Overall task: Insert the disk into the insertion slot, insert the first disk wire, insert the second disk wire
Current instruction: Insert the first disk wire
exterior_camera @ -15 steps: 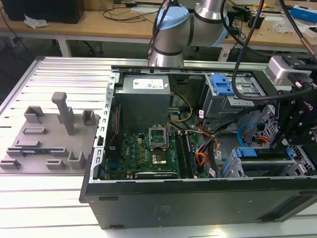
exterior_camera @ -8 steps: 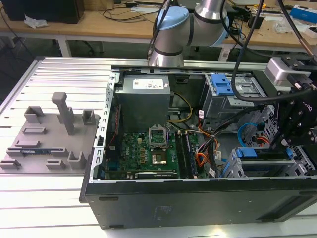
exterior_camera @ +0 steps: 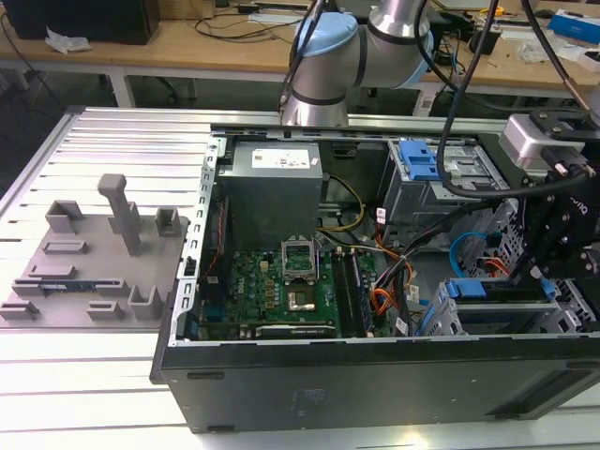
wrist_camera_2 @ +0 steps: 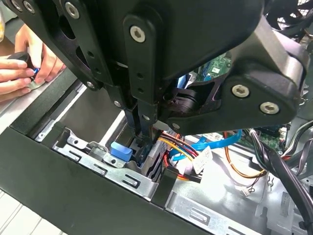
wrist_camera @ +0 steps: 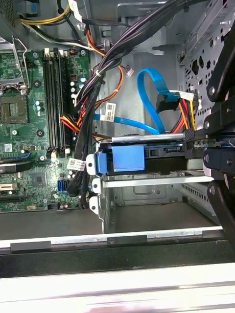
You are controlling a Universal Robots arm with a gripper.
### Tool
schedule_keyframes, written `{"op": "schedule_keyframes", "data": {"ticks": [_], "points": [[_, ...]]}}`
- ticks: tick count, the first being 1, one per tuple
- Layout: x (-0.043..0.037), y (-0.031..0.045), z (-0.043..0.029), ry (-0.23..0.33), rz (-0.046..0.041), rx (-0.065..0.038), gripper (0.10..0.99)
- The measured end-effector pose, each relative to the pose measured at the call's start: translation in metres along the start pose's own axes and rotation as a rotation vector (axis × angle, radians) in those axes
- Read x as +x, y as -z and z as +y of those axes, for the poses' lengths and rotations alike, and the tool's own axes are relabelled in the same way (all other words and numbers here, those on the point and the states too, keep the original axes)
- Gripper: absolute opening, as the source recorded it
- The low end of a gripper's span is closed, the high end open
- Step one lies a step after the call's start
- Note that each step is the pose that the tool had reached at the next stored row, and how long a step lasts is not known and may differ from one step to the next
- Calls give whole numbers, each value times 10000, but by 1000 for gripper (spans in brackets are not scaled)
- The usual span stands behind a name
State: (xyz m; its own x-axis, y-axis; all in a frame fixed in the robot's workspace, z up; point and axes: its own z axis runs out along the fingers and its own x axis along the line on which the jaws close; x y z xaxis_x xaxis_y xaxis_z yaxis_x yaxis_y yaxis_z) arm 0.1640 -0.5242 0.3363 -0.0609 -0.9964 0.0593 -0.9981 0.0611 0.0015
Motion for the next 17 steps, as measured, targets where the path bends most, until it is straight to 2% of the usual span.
{"op": "schedule_keyframes", "data": {"ticks": [2, 4, 5, 6, 7, 10, 11, 14, 15, 17], "points": [[4, -17, -1, 1, 8, 1, 165], [4, -34, 0, -1, -23, -4, 176], [5, -32, 0, -2, -17, -3, 235], [6, -3, 0, -1, -4, -1, 235], [6, 22, 0, -1, -6, -1, 302], [-29, 174, 3, -1, 75, 5, 302], [-60, 262, 6, -2, 106, 6, 302], [-120, 425, 10, -15, 191, 11, 302], [-128, 465, 11, -24, 217, 11, 302], [-139, 475, 11, -29, 276, 15, 302]]}}
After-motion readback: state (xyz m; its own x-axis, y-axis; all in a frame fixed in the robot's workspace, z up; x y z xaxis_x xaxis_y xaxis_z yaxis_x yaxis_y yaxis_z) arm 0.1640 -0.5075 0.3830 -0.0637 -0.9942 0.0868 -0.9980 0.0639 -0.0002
